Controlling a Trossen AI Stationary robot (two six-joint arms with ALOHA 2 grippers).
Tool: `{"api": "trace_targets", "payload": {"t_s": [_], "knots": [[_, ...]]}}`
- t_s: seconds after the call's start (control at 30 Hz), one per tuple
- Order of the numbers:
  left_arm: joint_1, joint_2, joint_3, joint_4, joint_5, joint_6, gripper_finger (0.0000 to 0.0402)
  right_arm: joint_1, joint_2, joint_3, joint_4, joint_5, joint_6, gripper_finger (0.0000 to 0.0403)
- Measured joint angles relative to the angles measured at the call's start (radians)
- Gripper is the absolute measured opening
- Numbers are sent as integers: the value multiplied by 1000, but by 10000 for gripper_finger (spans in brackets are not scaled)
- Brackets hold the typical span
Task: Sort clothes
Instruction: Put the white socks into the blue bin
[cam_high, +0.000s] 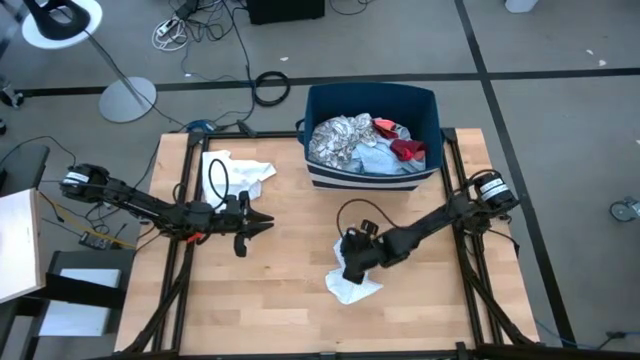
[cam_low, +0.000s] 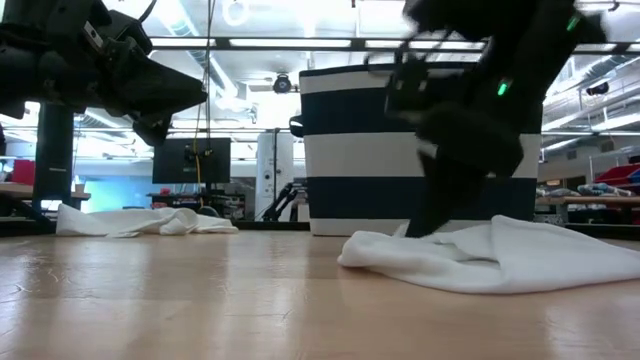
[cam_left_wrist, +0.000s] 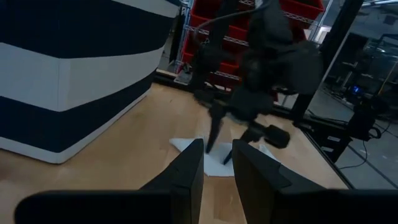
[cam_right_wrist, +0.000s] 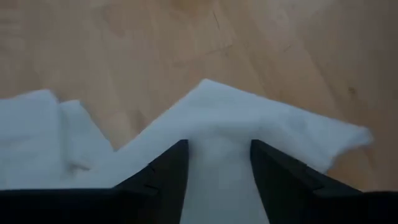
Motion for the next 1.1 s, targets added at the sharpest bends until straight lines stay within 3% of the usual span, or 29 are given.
{"api": "trace_targets", "payload": {"t_s": [0.07,0.2,0.53,0.87,1.1], "knots": [[0,0,0,0,0,0,90,-24,0,-38,98,-44,-57,136],[0,0,0,-1,0,0,90,-60,-2,-38,150,-89,-166,22],[0,0,0,-10,0,0,90,-146,-127,189,47,-87,-437,6],[0,0,0,-8,0,7,90,-244,-306,473,-10,120,-790,2],[0,0,0,-9,0,10,90,-403,-392,555,-39,206,-864,3]]}}
